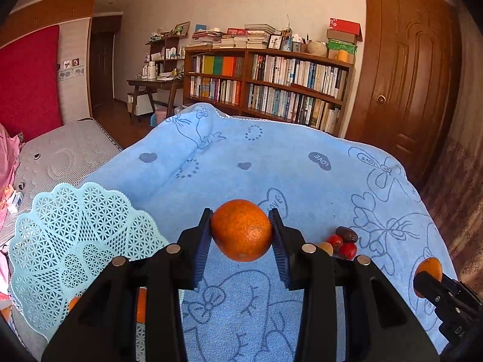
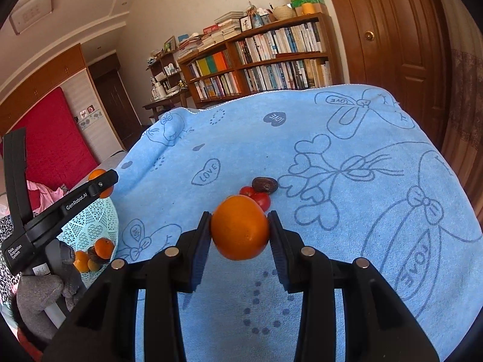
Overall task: Organize fruits
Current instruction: 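Carry the held oranges toward the blue basket with both grippers, then lower both oranges into the blue basket and open both grippers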
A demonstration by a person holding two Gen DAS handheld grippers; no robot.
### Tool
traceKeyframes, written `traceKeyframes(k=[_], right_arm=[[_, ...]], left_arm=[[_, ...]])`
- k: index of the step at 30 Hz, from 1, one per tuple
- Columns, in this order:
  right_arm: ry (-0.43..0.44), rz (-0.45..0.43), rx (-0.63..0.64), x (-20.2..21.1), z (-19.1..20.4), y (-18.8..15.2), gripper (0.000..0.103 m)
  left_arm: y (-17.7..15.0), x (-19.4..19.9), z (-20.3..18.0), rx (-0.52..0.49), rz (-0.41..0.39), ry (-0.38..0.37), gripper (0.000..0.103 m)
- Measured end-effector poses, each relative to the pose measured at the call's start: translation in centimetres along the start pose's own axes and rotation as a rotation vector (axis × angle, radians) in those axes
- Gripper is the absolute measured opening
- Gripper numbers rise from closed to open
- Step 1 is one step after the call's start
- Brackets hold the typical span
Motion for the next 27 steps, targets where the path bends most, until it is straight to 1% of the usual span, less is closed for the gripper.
traceKeyframes(k=[5,9,12,15,20,22,27], right_arm=[[0.015,0.012,0.027,-0.1,1.4,-0.9,0.038],[0.032,0.014,0.036,0.1,2.1,-1.2,0.038],[0.045,0.012,0.039,0.4,2.7,-1.5,0.038],[0.057,0.023,0.044,0.3,3.2,-1.9,0.038],[0.080,0.046,0.052,-0.1,4.2,-2.5,0.038],[0.089,0.055,0.047,-0.4,4.6,-2.7,0.038],[0.098,0.077,0.043,-1.0,5.2,-3.2,0.038]], left_arm=[[-0.3,0.5,1.0,0.006,0.008,0.003,0.039],[-0.4,1.1,2.1,0.013,0.004,0.020,0.039],[-0.5,1.5,3.1,0.005,0.008,0.057,0.039],[-0.6,2.1,4.5,0.012,0.014,0.078,0.039],[-0.6,3.4,6.9,-0.008,0.015,0.140,0.039],[-0.8,3.3,7.9,-0.010,0.030,0.156,0.039],[-1.5,2.5,10.3,0.023,0.081,0.145,0.039]])
Point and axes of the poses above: each gripper's, at about its wrist camera, not at the fingertips, and x roughly against the way its jaws point, z to its left, y to its top, the point moved 1 cm from there along -x, roughly the way its jaws point, and after that the axes turned 13 degrees about -x, right-handed, at the moved point
